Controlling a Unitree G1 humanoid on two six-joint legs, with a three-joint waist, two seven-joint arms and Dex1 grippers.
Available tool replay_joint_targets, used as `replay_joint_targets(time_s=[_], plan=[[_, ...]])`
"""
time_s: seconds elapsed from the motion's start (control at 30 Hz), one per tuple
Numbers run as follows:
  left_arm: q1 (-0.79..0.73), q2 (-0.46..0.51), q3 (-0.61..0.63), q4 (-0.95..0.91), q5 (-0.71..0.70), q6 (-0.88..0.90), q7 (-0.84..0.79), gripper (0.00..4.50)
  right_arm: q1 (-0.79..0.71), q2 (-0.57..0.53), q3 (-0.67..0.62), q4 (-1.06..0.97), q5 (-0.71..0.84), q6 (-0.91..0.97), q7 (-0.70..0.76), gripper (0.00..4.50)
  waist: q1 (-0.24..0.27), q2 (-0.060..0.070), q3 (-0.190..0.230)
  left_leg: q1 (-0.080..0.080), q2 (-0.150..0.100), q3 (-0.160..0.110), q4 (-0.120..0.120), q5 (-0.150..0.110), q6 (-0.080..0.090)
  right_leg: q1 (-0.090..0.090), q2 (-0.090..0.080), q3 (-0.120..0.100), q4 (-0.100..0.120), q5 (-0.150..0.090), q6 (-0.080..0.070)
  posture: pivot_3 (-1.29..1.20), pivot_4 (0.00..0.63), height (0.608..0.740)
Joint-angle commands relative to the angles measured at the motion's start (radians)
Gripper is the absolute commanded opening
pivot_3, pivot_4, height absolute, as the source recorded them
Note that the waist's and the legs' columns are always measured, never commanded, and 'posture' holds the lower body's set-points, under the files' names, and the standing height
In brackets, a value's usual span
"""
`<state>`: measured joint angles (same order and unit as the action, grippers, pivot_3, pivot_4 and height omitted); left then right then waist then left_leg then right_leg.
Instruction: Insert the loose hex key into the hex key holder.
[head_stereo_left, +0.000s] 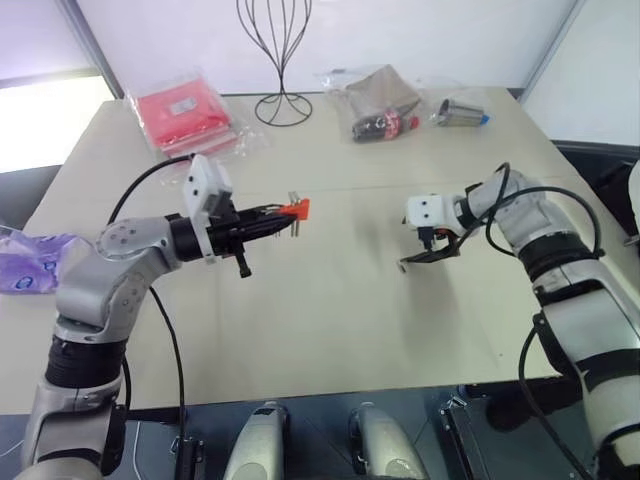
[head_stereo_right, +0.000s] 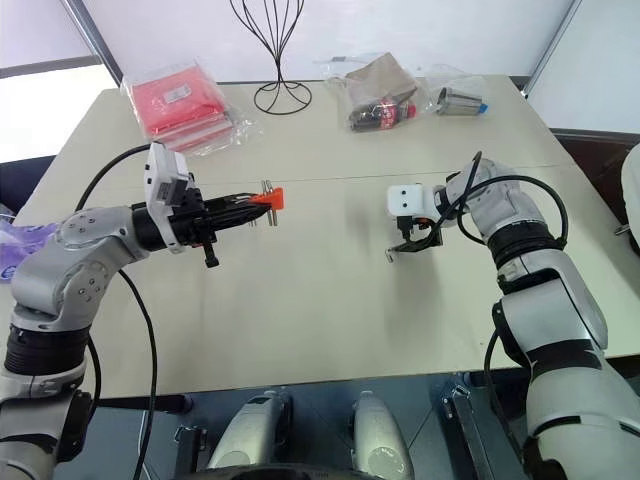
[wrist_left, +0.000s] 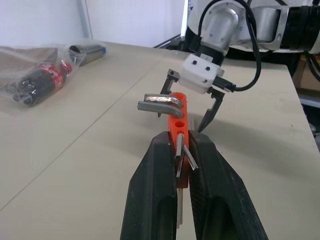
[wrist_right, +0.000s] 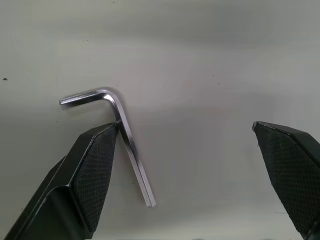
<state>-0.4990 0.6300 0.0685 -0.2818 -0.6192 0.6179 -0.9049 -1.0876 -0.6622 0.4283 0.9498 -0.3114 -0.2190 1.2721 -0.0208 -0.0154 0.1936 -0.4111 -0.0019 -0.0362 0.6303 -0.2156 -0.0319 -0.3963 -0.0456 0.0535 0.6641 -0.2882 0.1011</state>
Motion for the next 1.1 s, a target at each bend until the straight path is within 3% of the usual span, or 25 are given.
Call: replay_joint_targets(time_s=[0.03,0.13,0.2,0.27,0.47,0.63,0.73,0.87,0.97,1.1], plan=[[-0.004,0.017,0.034,-0.035,-0.01,-0.009,0.01,0.0,-0.011,0.012,0.001,0.023,-0.014,0.011,0.021,4.48,0.0,0.0,0.0,0.0,0.0,0.0,0.0,0.0,0.0,0.0,0.0,0.0,0.0,0.0,0.0,0.0,0.15,0.74],[-0.005,0.018,0.033,-0.033,-0.01,-0.011,0.013,0.0,-0.009,0.021,-0.002,0.023,-0.006,0.034,0.056,4.48,0.0,0.0,0.0,0.001,0.0,0.0,0.0,0.0,0.0,0.0,0.0,0.0,0.0,0.0,0.0,0.0,0.15,0.74],[-0.006,0.019,0.033,-0.031,-0.01,-0.014,0.015,0.0,-0.012,0.029,-0.007,0.024,-0.001,0.061,0.071,3.96,0.0,0.0,0.0,0.001,0.0,0.0,0.0,0.0,0.0,0.0,0.0,0.0,0.0,0.0,0.0,0.0,0.15,0.74],[-0.007,0.019,0.031,-0.03,-0.008,-0.017,0.017,0.0,-0.018,0.039,-0.009,0.032,-0.005,0.086,0.071,3.17,0.0,0.0,0.0,0.001,0.0,0.0,0.0,0.0,0.0,0.0,0.0,0.0,0.0,0.0,0.0,0.0,0.15,0.74],[-0.005,0.02,0.026,-0.03,0.001,-0.025,0.024,0.0,-0.019,0.063,0.006,0.067,-0.03,0.121,0.069,0.22,-0.02,-0.001,0.0,0.004,0.0,0.0,0.0,0.0,0.0,0.004,0.001,0.0,0.0,0.0,0.0,0.0,0.15,0.74],[-0.001,0.022,0.026,-0.031,-0.002,-0.027,0.027,0.0,-0.008,0.076,-0.003,0.05,-0.025,0.137,0.057,0.1,-0.023,-0.001,-0.001,0.004,0.0,-0.001,0.0,0.0,0.0,0.005,0.001,0.0,0.0,0.0,0.0,0.0,0.15,0.74],[-0.008,0.02,0.021,-0.019,0.001,-0.032,0.024,0.0,0.013,0.065,-0.041,-0.012,-0.012,0.091,-0.046,0.1,-0.024,-0.001,-0.001,0.004,0.0,-0.001,0.0,0.0,0.0,0.004,0.001,0.0,0.0,0.0,0.0,0.0,0.15,0.74],[-0.03,0.007,0.004,0.015,0.015,-0.048,0.02,0.0,0.054,0.123,-0.24,-0.175,0.106,0.124,-0.362,0.1,-0.024,0.0,0.0,0.003,0.0,0.0,0.0,0.0,0.0,0.002,0.0,0.0,0.001,0.0,0.0,0.0,0.15,0.74],[-0.039,0.004,-0.008,0.038,0.037,-0.068,0.015,0.0,0.102,0.15,-0.325,-0.312,0.167,0.152,-0.454,0.1,-0.023,0.0,0.0,0.0,0.0,0.0,-0.002,0.0,0.0,-0.002,0.0,0.001,0.001,0.0,0.0,0.0,0.15,0.74],[-0.07,-0.016,-0.027,0.087,0.073,-0.099,0.019,0.0,0.227,0.263,-0.471,-0.674,0.305,0.314,-0.631,0.1,-0.016,0.0,0.0,-0.001,0.0,0.0,-0.003,0.0,0.0,-0.003,0.0,0.001,0.0,0.0,0.0,0.0,0.15,0.74]])
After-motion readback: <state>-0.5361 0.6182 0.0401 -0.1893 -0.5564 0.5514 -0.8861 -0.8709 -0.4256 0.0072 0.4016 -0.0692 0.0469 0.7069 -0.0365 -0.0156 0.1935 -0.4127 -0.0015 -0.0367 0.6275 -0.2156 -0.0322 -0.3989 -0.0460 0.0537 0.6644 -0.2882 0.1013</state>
